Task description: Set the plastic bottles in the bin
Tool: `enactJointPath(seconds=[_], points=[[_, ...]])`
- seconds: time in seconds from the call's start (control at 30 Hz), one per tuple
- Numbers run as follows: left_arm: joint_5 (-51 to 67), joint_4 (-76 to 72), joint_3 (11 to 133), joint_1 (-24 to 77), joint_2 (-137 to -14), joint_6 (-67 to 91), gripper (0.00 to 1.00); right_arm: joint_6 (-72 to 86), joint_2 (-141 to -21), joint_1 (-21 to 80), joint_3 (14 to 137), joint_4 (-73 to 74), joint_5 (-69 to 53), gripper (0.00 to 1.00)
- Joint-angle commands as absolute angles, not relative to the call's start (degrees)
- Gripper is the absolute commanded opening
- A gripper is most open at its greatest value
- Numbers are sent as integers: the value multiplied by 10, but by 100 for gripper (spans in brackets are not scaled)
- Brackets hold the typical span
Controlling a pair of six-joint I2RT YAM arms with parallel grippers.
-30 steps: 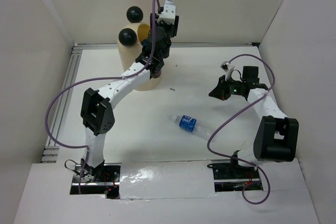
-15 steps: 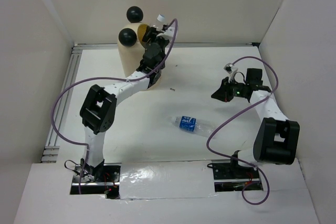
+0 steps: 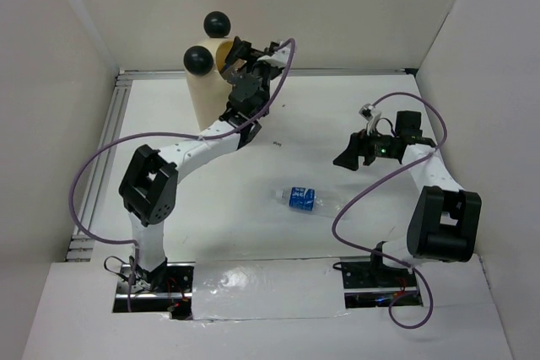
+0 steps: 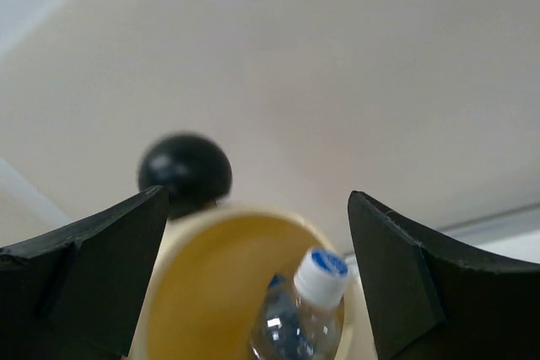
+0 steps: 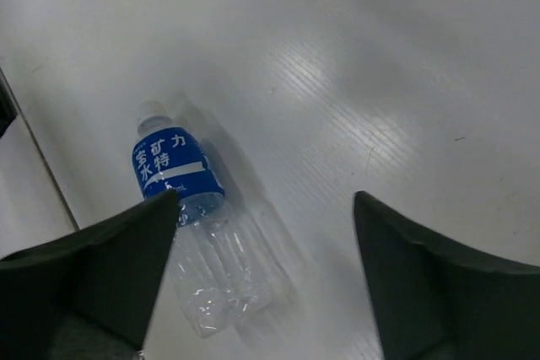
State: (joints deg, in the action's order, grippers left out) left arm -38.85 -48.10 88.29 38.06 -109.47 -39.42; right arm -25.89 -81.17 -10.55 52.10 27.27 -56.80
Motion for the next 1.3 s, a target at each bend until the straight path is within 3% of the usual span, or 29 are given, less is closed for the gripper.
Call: enactJointPath(seconds=[0.0,0.1,0.17,0.27,0.33,0.43,0.6,0.7,0.87,1.13,1.27], points=[[-381,-541,950,414,-1056,-419,100,-291,-804,-110,527,289,-570,100],[-381,-500,1006,445,-1043,-413,100,-405,-799,-110,534,363,-603,100],[-388,-438,1038,473,-1024,-373,100,-610,-823,-100,563,517,-624,100],[-433,-261,1087,504,-977,-261,100,-731,-852,-33,600,626,-600,100],[-465,-111,1067,514,-934,-173,100,-725,-852,2,606,596,-585,100],[-426,44,921,514,-786,22,100,-601,-807,83,588,493,-525,100],[-399,159,580,519,-530,283,100,-431,-792,200,545,323,-394,100],[-419,290,487,525,-391,431,99,-412,-820,228,545,295,-360,100],[-433,387,408,530,-308,542,99,-435,-868,277,568,294,-308,100],[-433,463,384,530,-260,620,100,-505,-943,356,583,326,-236,100],[-433,471,373,530,-236,634,100,-516,-948,368,566,320,-200,90]])
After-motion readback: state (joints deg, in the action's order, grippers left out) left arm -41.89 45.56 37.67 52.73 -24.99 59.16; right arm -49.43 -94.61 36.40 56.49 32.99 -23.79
